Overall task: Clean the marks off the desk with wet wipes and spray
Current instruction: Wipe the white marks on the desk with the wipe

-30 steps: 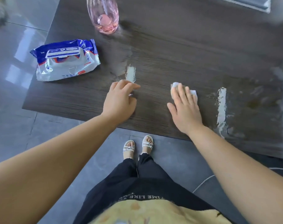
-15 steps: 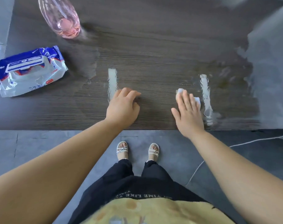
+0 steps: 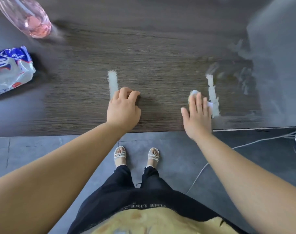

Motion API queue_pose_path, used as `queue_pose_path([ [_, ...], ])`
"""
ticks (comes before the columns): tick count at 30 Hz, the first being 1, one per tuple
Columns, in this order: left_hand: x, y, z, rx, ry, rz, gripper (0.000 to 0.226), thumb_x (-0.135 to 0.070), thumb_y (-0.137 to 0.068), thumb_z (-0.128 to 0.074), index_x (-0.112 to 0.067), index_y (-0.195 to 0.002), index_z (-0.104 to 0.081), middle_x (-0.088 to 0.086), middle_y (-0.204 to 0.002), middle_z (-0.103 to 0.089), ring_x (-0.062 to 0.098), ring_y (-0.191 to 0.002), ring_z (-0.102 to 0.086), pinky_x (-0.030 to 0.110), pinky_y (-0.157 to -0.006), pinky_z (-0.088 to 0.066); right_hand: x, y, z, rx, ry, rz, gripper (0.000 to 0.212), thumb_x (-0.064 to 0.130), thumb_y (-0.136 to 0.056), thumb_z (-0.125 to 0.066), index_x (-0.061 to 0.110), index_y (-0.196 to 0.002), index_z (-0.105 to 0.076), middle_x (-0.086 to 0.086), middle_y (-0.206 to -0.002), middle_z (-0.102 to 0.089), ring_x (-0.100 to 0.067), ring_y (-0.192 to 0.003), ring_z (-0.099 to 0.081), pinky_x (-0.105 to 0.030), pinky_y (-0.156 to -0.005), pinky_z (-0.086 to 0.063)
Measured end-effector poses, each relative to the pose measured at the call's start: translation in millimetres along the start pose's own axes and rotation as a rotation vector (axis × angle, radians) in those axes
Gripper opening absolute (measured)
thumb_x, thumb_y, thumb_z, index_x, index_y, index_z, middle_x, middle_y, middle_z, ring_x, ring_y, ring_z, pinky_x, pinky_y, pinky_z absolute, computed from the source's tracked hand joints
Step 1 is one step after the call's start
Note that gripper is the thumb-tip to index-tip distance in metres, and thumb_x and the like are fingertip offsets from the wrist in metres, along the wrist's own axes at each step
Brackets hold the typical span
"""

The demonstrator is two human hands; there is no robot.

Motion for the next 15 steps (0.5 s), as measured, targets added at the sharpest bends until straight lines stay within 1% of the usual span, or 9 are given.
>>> queue_pose_path([
  [1, -3.9, -0.1, -1.6, 0.000, -0.009, 0.016, 0.047, -0.017, -0.086, -0.047, -0.018, -0.133, -0.045, 0.008, -0.136, -0.040, 0.030, -0.124, -0.034, 0.039, -0.100, -0.032, 7.8, -5.8, 2.3, -0.004, -0.057, -0.132, 0.063, 0.047, -0.099, -0.019, 0.016, -0.151, 0.001, -0.006, -0.159, 0.008, -0.027, -0.146, 0.007, -0.043, -0.117, 0.003],
  [3, -9.2, -1.7, -3.3, 0.000, -0.026, 0.060, 0.047, -0.017, -0.086, -0.046, -0.019, -0.134, -0.044, 0.007, -0.137, -0.039, 0.030, -0.125, -0.033, 0.039, -0.101, -0.031, 45.5, -3.9, 2.2, -0.021, -0.124, -0.114, 0.066, 0.049, -0.098, -0.018, 0.014, -0.151, -0.001, -0.008, -0.159, 0.008, -0.029, -0.145, 0.007, -0.045, -0.116, 0.004],
  [4, -9.9, -2.7, -3.3, 0.002, -0.031, 0.086, 0.047, -0.018, -0.087, -0.045, -0.020, -0.134, -0.044, 0.006, -0.137, -0.038, 0.029, -0.125, -0.032, 0.039, -0.100, -0.032, 65.8, 3.6, -3.7, -0.024, -0.112, 0.016, 0.067, 0.051, -0.096, -0.015, 0.014, -0.151, -0.003, -0.007, -0.159, 0.006, -0.029, -0.146, 0.006, -0.046, -0.116, 0.003],
  [6, -11.0, -6.6, -1.8, 0.000, -0.057, 0.115, 0.045, -0.019, -0.089, -0.044, -0.021, -0.134, -0.044, 0.004, -0.137, -0.037, 0.028, -0.125, -0.031, 0.040, -0.097, -0.035, 90.4, 30.3, -15.2, 0.004, -0.029, 0.415, 0.069, 0.053, -0.093, -0.014, 0.013, -0.150, -0.017, -0.007, -0.158, -0.011, -0.030, -0.145, -0.008, -0.049, -0.117, -0.007],
  [8, -12.2, -8.9, -1.1, 0.025, -0.106, 0.118, 0.046, -0.021, -0.090, -0.042, -0.023, -0.136, -0.042, 0.001, -0.138, -0.036, 0.027, -0.126, -0.029, 0.040, -0.092, -0.039, 72.1, 44.7, -20.9, 0.011, 0.074, 0.745, 0.065, 0.051, -0.092, -0.024, 0.013, -0.145, -0.033, -0.006, -0.153, -0.031, -0.031, -0.141, -0.027, -0.048, -0.114, -0.017],
  [9, -13.3, -9.5, -2.1, 0.048, -0.131, 0.120, 0.047, -0.022, -0.090, -0.042, -0.024, -0.138, -0.040, 0.001, -0.139, -0.034, 0.027, -0.127, -0.027, 0.040, -0.090, -0.041, 51.2, 40.8, -21.3, 0.008, 0.104, 0.817, 0.063, 0.050, -0.092, -0.028, 0.015, -0.144, -0.036, -0.006, -0.151, -0.035, -0.031, -0.139, -0.031, -0.046, -0.112, -0.016],
  [10, -14.0, -9.6, -3.2, 0.071, -0.153, 0.127, 0.049, -0.024, -0.091, -0.043, -0.025, -0.139, -0.038, 0.000, -0.140, -0.032, 0.026, -0.128, -0.026, 0.040, -0.089, -0.042, 28.7, 33.6, -18.8, 0.004, 0.123, 0.814, 0.062, 0.049, -0.092, -0.029, 0.016, -0.144, -0.035, -0.006, -0.151, -0.035, -0.031, -0.138, -0.032, -0.045, -0.112, -0.014],
  [12, -18.3, -11.0, -5.2, 0.106, -0.193, 0.136, 0.051, -0.027, -0.091, -0.044, -0.024, -0.141, -0.035, 0.003, -0.140, -0.031, 0.027, -0.128, -0.024, 0.040, -0.090, -0.042, -17.0, 7.8, -4.1, -0.027, 0.120, 0.648, 0.064, 0.051, -0.094, -0.021, 0.018, -0.149, -0.022, -0.005, -0.157, -0.019, -0.032, -0.143, -0.019, -0.043, -0.114, -0.005],
  [15, -25.3, -15.4, -4.3, 0.127, -0.233, 0.156, 0.052, -0.029, -0.090, -0.047, -0.019, -0.139, -0.036, 0.007, -0.137, -0.033, 0.029, -0.127, -0.026, 0.040, -0.091, -0.041, -53.4, -35.5, 14.5, 0.053, -0.055, 0.079, 0.060, 0.047, -0.099, -0.013, 0.020, -0.151, 0.002, -0.003, -0.159, 0.011, -0.024, -0.146, 0.010, -0.043, -0.117, 0.006],
])
Point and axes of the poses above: each hand's wrist, its own y-axis away from the middle knuckle, its own z-axis out of the back of the hand, x = y × z, the point moved 4 cm from there along -y, towards the middle knuckle
